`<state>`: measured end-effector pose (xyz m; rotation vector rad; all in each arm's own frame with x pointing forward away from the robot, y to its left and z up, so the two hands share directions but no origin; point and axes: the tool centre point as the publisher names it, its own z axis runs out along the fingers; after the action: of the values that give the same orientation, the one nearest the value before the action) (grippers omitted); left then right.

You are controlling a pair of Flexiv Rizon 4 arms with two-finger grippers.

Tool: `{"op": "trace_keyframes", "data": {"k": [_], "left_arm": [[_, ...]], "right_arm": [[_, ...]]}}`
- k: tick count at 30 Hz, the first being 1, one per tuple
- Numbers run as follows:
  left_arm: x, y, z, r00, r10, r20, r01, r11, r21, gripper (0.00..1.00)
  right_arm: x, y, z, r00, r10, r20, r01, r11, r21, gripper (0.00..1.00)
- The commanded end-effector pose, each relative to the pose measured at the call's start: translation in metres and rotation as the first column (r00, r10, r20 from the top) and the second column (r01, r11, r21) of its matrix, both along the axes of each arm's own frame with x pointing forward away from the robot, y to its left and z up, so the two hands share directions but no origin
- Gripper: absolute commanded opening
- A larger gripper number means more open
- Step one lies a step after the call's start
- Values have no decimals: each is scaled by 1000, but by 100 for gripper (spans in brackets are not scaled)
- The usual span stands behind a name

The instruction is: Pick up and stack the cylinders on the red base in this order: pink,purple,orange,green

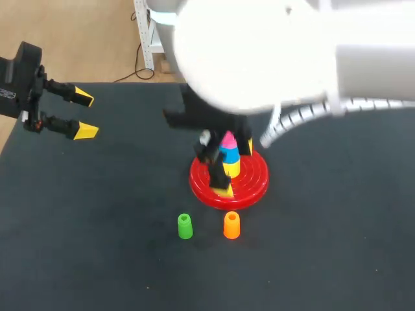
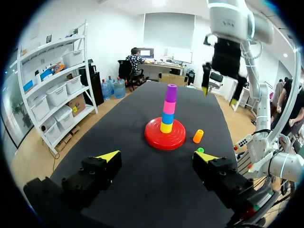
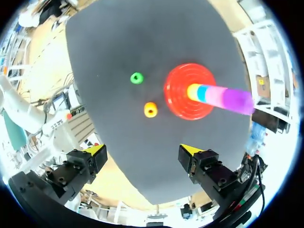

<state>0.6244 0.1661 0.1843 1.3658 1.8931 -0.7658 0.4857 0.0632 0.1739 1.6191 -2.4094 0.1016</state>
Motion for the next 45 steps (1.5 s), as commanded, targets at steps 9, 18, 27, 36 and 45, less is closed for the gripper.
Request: {"op": "trace_keyframes", "data": {"k": [9, 18, 27, 36, 45], "left_arm": [[0, 0, -1, 1000, 0, 3, 0, 1000, -2, 100], [0, 0, -1, 1000, 0, 3, 0, 1000, -2, 100], [0, 0, -1, 1000, 0, 3, 0, 1000, -2, 100], [0, 0, -1, 1000, 0, 3, 0, 1000, -2, 100], [0, 0, -1, 1000, 0, 3, 0, 1000, -2, 100]], "right_arm": [[-6, -12, -30, 997, -73, 25, 67, 980, 189, 100], [-6, -12, -30, 997, -73, 25, 67, 980, 189, 100], [-8, -7, -69, 999, -22, 40, 15, 983, 182, 100], [1, -6, -115, 1000, -15, 8, 13, 975, 224, 100], [7, 5, -124, 1000, 10, 19, -13, 984, 178, 100]]}}
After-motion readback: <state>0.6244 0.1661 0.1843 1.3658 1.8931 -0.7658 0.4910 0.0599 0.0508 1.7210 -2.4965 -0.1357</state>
